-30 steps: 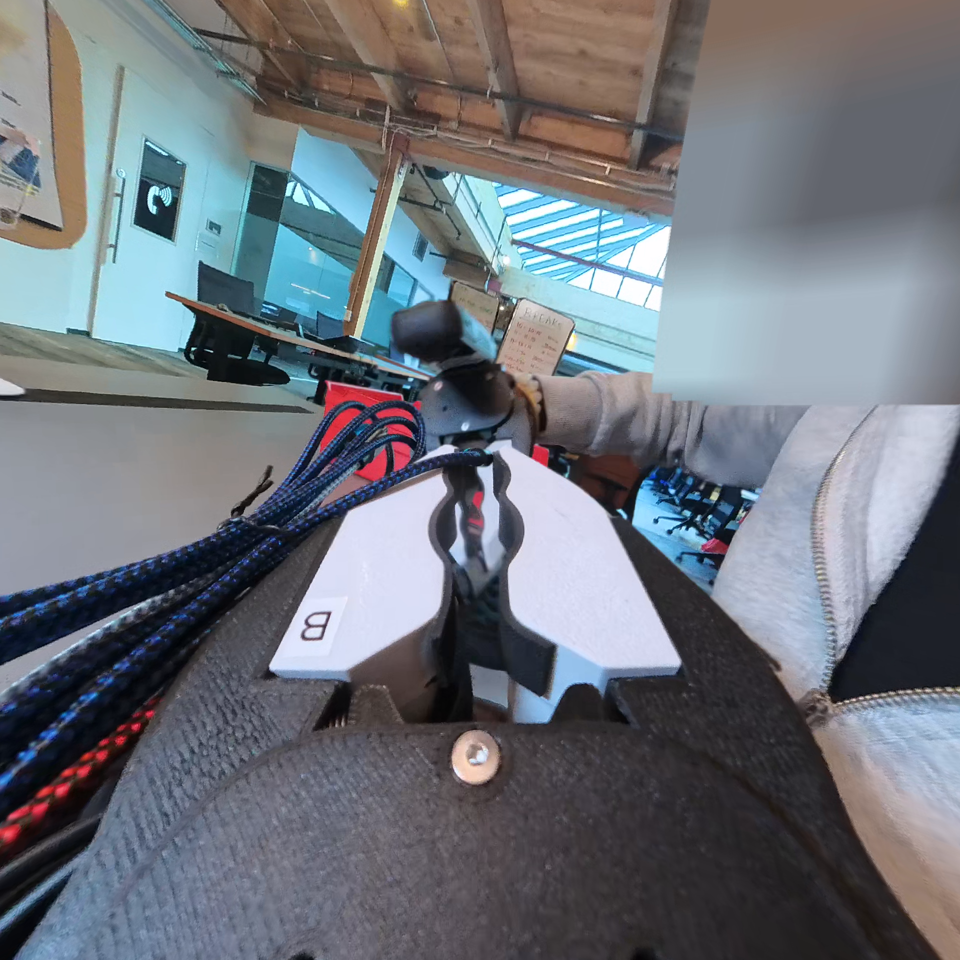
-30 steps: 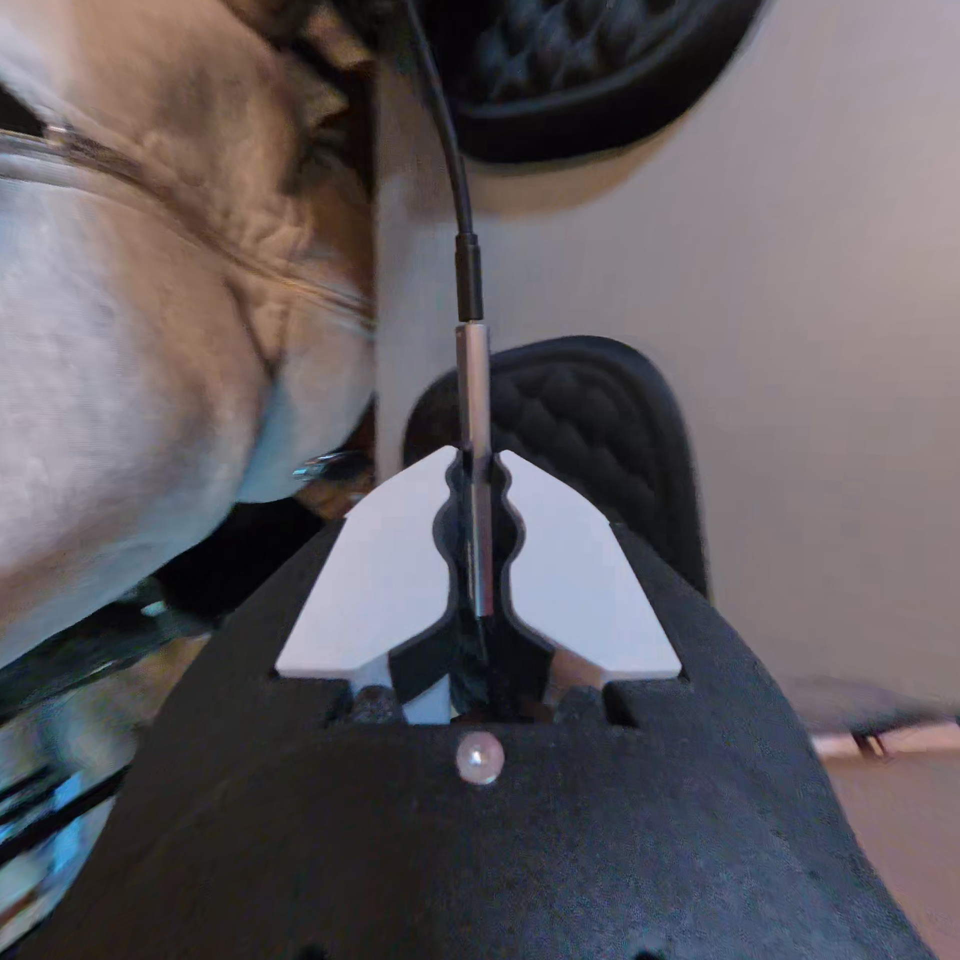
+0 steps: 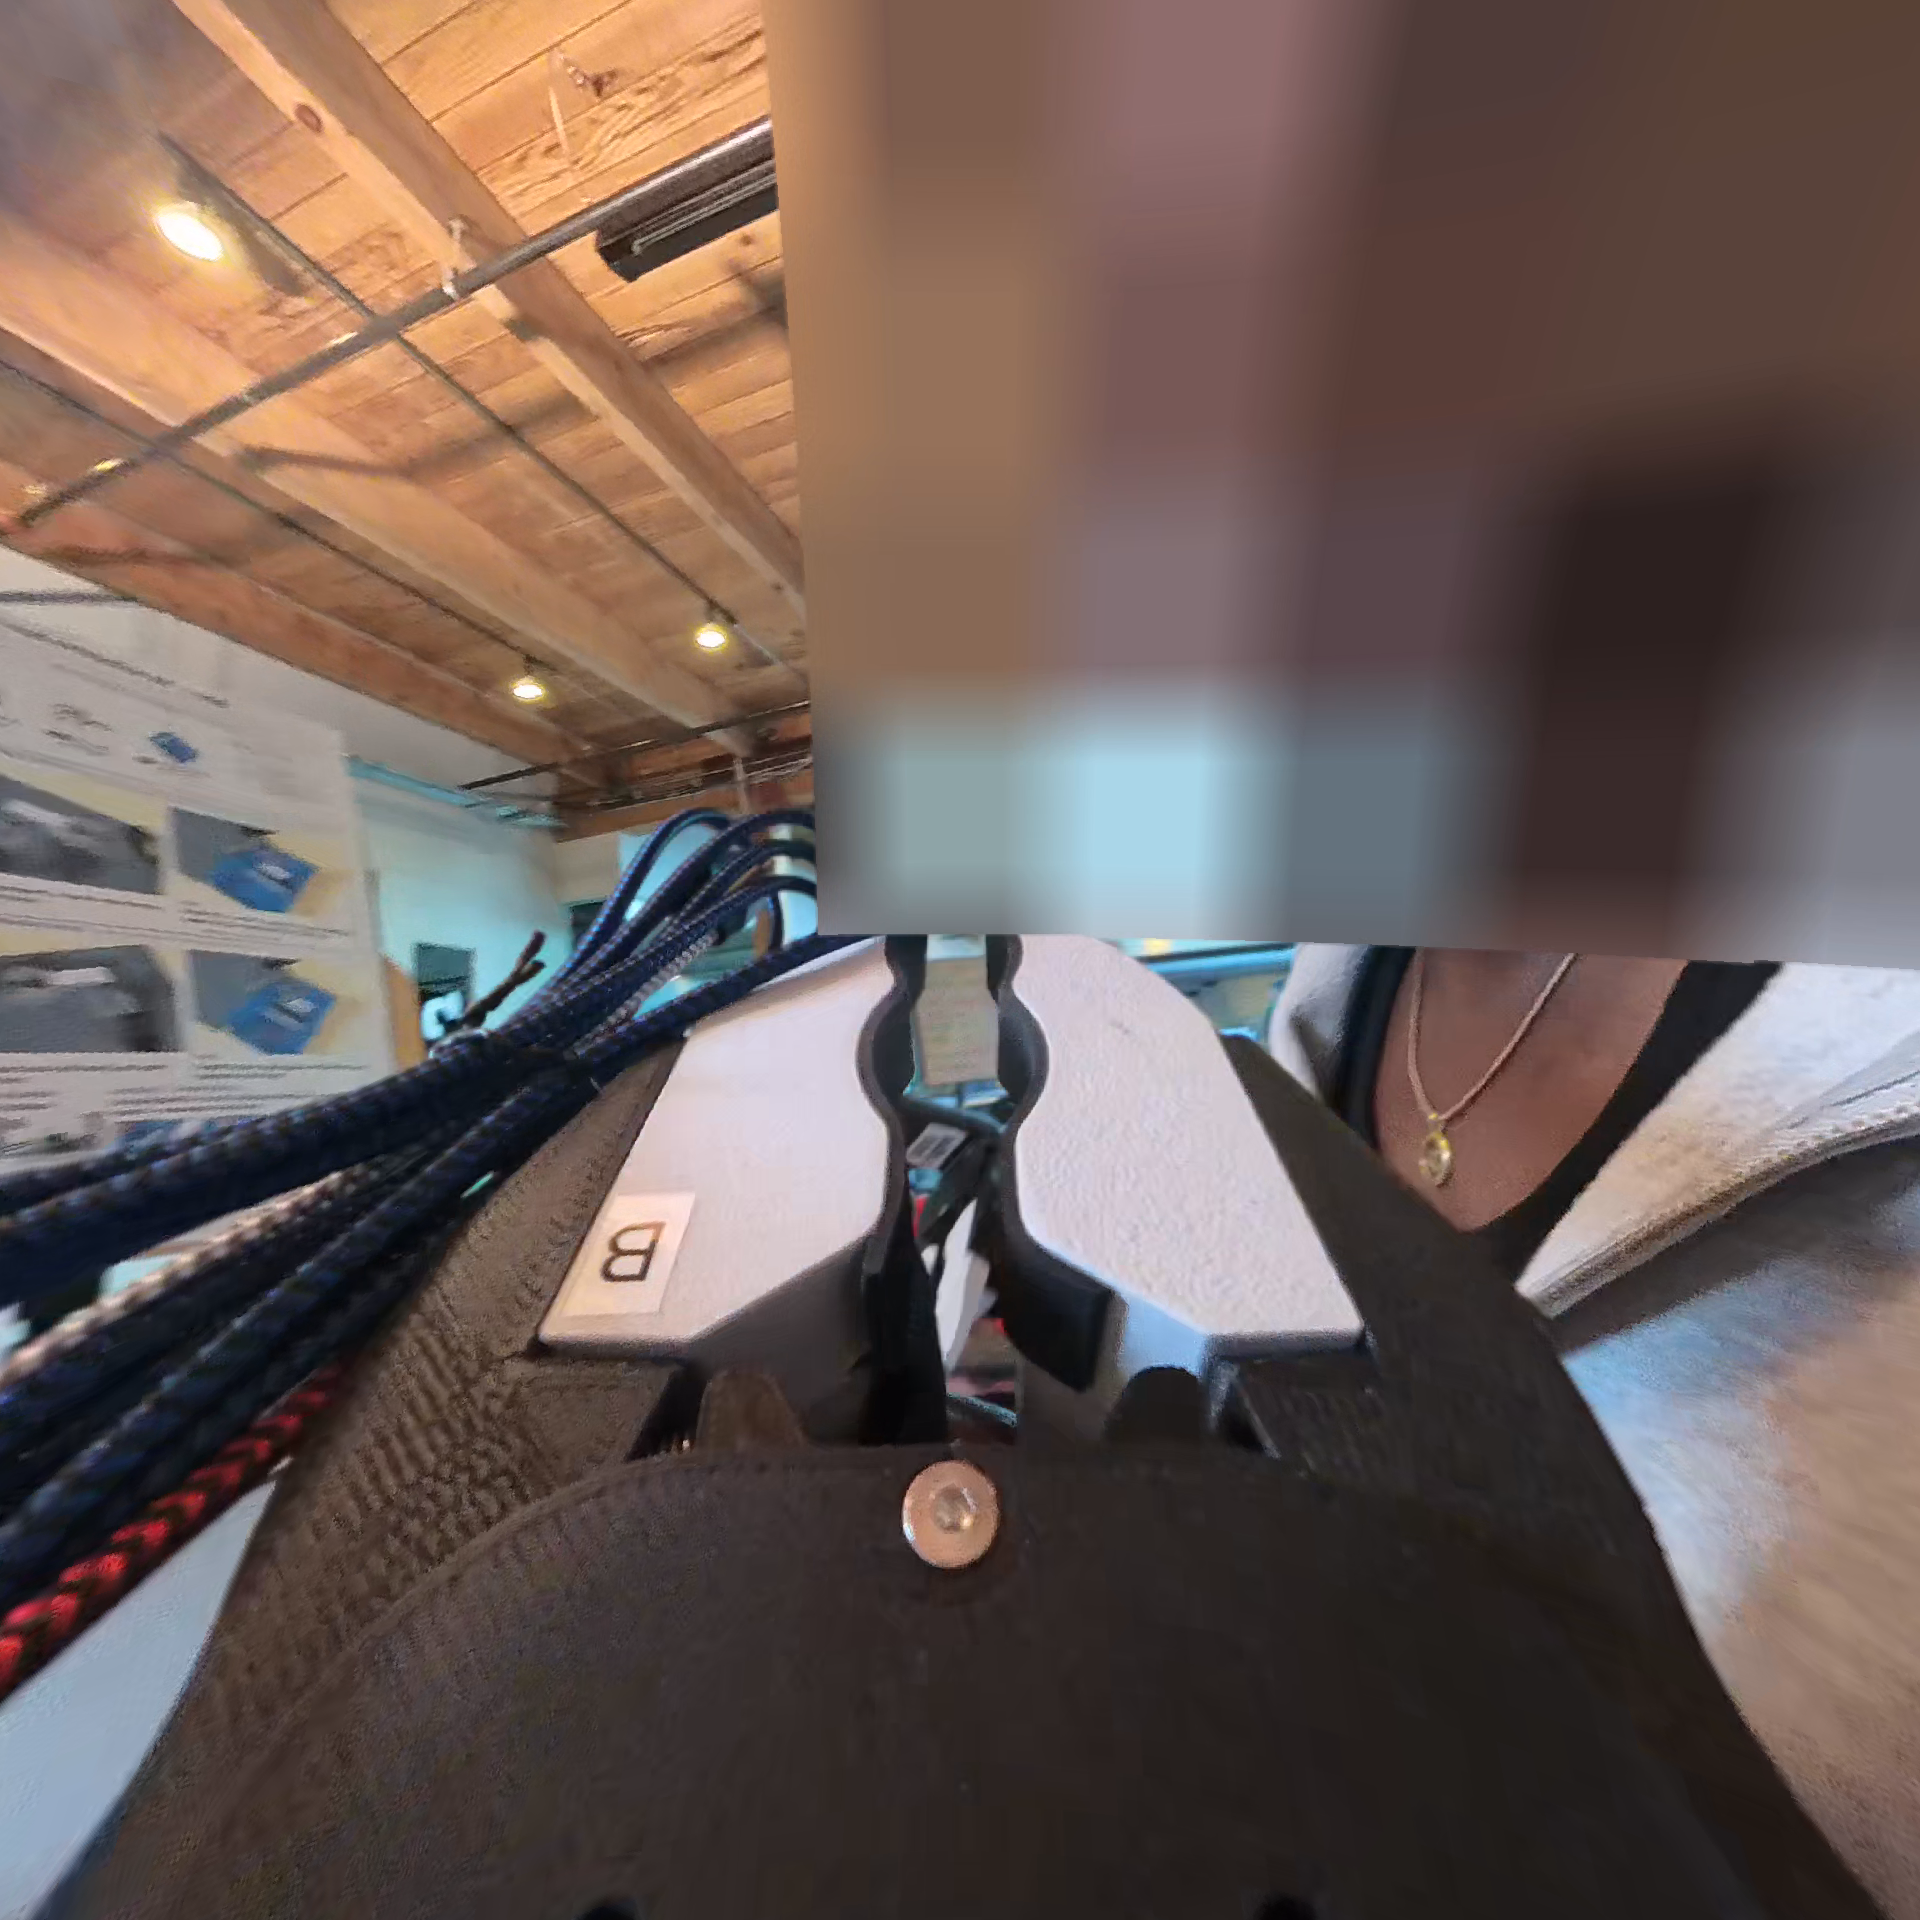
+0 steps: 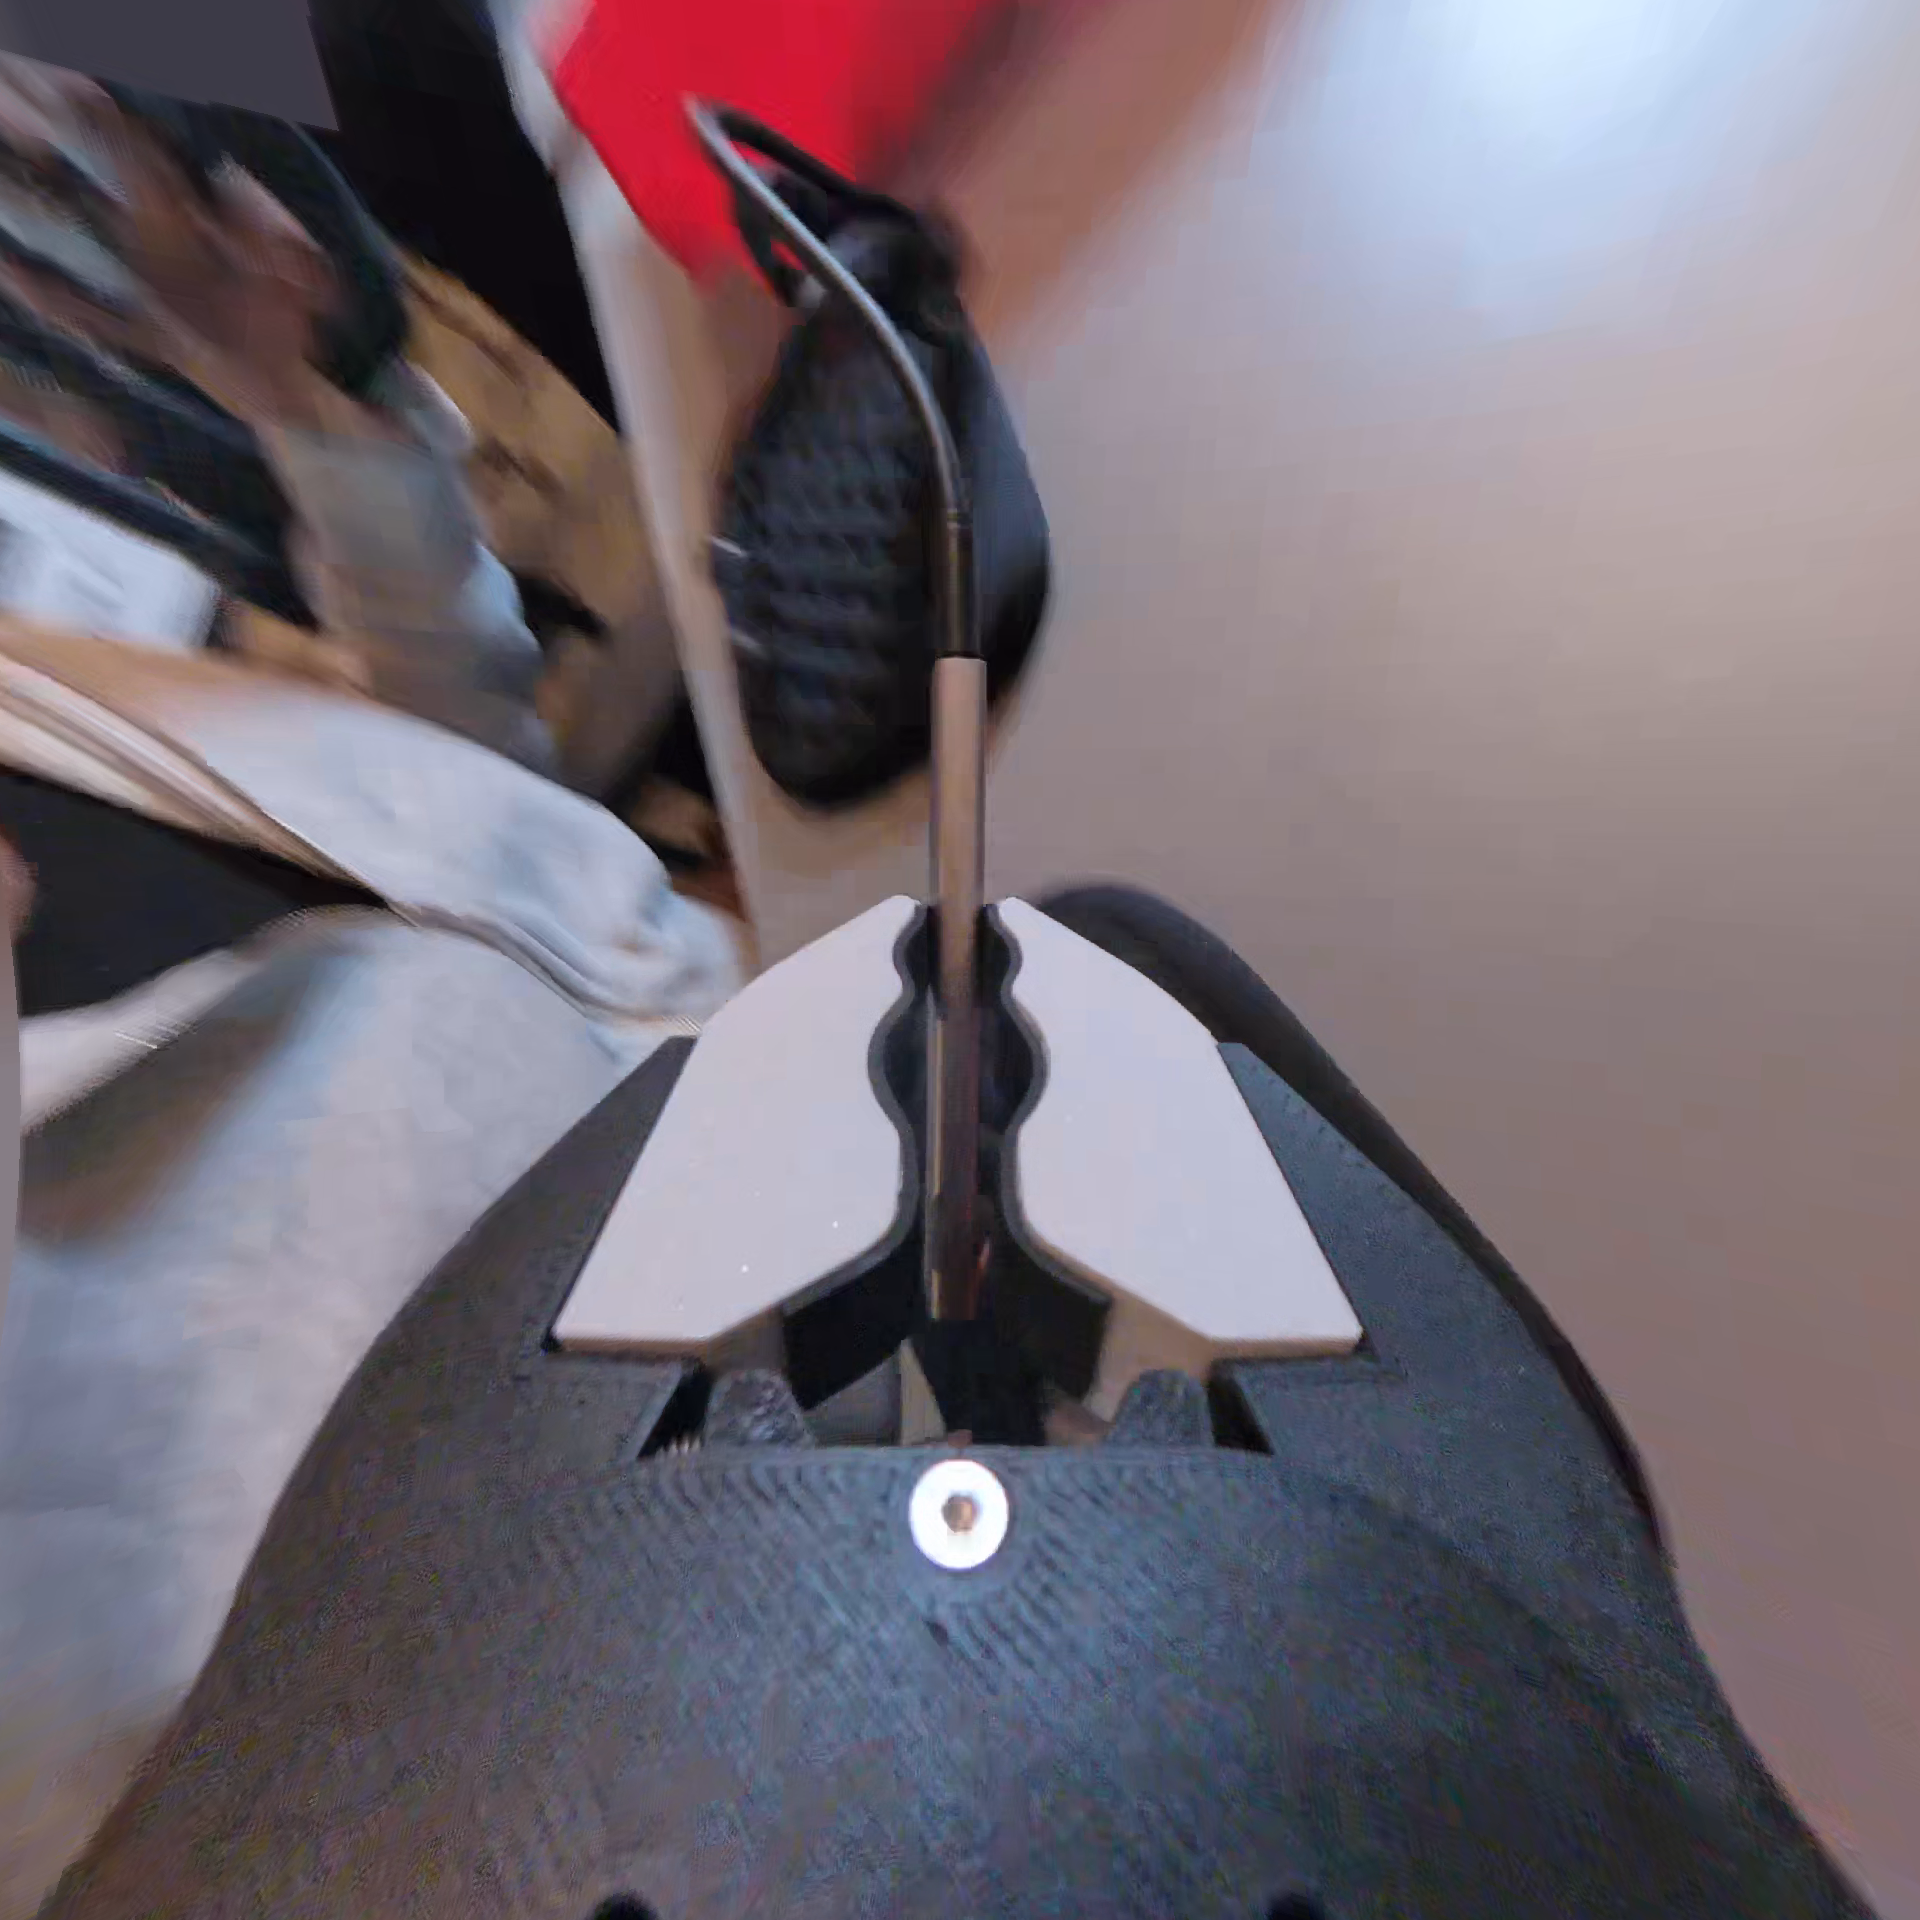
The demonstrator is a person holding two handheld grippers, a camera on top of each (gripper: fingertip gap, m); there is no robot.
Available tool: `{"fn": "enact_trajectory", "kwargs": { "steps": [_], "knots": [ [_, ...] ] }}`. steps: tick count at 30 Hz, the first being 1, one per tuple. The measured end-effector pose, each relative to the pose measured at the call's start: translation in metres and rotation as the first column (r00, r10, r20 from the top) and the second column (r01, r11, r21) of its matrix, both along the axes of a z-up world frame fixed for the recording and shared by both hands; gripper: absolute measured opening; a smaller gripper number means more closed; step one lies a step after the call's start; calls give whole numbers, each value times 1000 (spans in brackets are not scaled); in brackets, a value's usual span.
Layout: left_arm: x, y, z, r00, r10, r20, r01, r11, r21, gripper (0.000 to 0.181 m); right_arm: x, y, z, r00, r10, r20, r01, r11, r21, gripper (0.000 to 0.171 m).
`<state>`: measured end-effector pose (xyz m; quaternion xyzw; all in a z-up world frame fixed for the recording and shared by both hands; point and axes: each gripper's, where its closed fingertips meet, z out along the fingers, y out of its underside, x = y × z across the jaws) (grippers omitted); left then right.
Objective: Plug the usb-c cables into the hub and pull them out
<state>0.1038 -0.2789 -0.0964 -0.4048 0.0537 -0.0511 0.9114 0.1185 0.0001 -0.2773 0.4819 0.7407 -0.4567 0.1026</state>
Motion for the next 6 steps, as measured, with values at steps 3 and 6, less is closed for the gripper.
{"fn": "enact_trajectory", "kwargs": {
  "steps": [3, 6],
  "knots": [
    [-11, 3, -8, 995, 102, -7, -103, 992, -67, 11, -20, -8, 43, 989, -142, -27, 125, 935, -332, 9],
    [-23, 18, -21, 985, 175, 6, -172, 974, -148, 11, -41, -11, 68, 967, -245, -75, 172, 838, -517, 9]
  ]
}}
